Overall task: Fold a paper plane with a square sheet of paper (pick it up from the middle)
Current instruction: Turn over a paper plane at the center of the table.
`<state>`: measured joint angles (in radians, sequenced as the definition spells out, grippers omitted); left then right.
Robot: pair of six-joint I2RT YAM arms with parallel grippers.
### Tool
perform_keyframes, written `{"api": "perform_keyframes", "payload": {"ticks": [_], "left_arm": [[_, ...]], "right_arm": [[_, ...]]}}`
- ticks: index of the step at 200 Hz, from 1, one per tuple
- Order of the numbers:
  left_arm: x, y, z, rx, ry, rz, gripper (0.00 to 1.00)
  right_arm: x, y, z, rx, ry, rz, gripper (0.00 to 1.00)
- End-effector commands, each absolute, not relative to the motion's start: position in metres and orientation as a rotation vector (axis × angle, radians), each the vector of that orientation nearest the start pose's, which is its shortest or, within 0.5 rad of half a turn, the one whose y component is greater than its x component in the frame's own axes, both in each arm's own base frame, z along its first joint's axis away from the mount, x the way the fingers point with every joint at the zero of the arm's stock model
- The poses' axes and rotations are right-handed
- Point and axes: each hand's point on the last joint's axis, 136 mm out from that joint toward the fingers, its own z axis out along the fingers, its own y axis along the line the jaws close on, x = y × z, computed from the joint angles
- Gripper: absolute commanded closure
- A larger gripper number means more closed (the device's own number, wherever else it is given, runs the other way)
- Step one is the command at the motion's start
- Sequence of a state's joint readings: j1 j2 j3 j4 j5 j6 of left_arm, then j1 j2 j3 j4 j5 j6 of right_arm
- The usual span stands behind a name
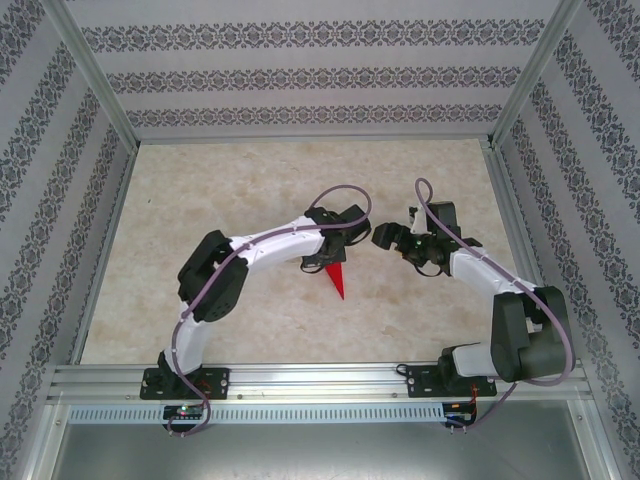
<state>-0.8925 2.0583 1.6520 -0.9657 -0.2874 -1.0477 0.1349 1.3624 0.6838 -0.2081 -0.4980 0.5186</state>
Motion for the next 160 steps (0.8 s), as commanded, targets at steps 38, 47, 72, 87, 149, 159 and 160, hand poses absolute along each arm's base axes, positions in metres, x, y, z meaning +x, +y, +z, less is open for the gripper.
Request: {"api": "perform_keyframes", "payload": {"ticks": [38, 47, 72, 87, 149, 159, 160], "left_arm": [[0.335, -0.336, 0.143, -0.117, 2.552, -0.481, 1.00], [0.335, -0.335, 0.138, -0.122, 2.546, -0.540, 1.00], [0.330, -0.342, 0.121, -0.117, 2.530, -0.713, 1.00], [0.328, -0.344, 0.111, -0.127, 2.514, -0.790, 1.00], [0.322, -0.336, 0.087, -0.224, 2.489, -0.925, 1.00], [0.320, -0.334, 0.082, -0.237, 2.495, -0.927, 1.00], [0.320, -0.333, 0.081, -0.239, 2.497, -0.925, 1.00]], "right_arm": [[0.327, 0.128, 0.116, 0.338, 2.361, 0.988, 0.10], [0.326, 0.134, 0.121, 0.316, 2.334, 1.041, 0.10], [0.320, 0.154, 0.124, 0.255, 2.341, 1.132, 0.16], [0.314, 0.162, 0.121, 0.222, 2.360, 1.121, 0.19], [0.287, 0.210, 0.096, 0.047, 2.540, 1.037, 0.54], [0.284, 0.217, 0.094, 0.012, 2.562, 1.020, 0.58], [0.283, 0.218, 0.094, 0.008, 2.564, 1.018, 0.58]]}}
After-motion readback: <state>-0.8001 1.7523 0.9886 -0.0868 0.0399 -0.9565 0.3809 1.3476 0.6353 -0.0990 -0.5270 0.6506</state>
